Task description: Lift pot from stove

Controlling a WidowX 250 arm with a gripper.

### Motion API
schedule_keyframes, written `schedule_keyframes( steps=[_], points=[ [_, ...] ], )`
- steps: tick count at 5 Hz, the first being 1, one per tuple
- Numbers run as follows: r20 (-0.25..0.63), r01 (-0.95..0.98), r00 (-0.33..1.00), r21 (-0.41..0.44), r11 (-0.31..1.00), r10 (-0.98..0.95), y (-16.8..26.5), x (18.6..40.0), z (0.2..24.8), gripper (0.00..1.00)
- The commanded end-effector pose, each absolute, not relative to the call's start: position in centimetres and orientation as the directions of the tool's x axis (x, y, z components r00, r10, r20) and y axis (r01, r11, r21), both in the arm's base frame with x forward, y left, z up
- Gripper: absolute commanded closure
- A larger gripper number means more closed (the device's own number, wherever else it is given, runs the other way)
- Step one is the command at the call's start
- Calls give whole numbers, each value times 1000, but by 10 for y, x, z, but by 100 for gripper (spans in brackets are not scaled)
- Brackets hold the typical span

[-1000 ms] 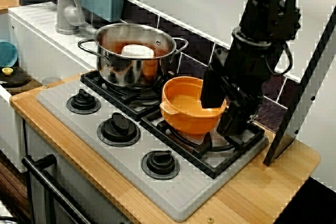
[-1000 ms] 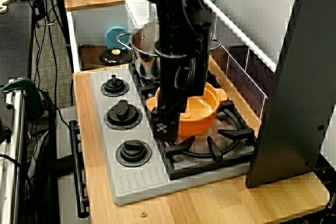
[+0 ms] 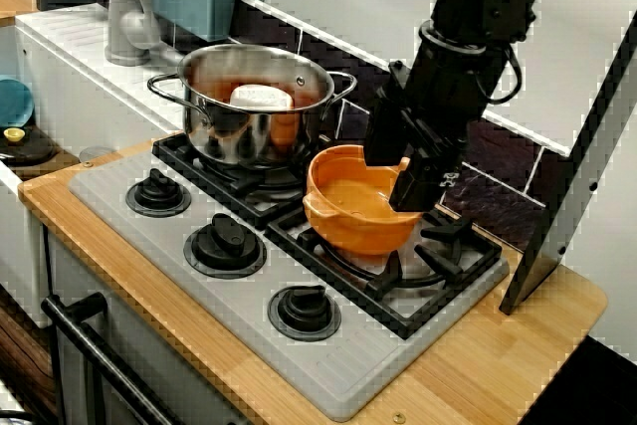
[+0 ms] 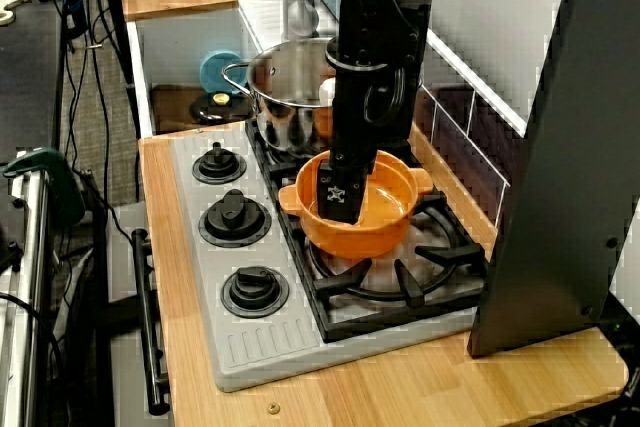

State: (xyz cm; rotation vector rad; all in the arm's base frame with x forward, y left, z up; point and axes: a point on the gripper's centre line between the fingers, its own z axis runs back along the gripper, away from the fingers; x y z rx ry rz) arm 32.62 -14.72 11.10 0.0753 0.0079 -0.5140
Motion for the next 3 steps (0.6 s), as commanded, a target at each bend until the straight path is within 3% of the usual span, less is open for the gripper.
schedule_keyframes(
  steps=[1,3],
  points=[
    [92,467,875,99,879,-475,-144,327,128,0],
    [101,457,879,103,883,-466,-149,324,122,0]
  ],
)
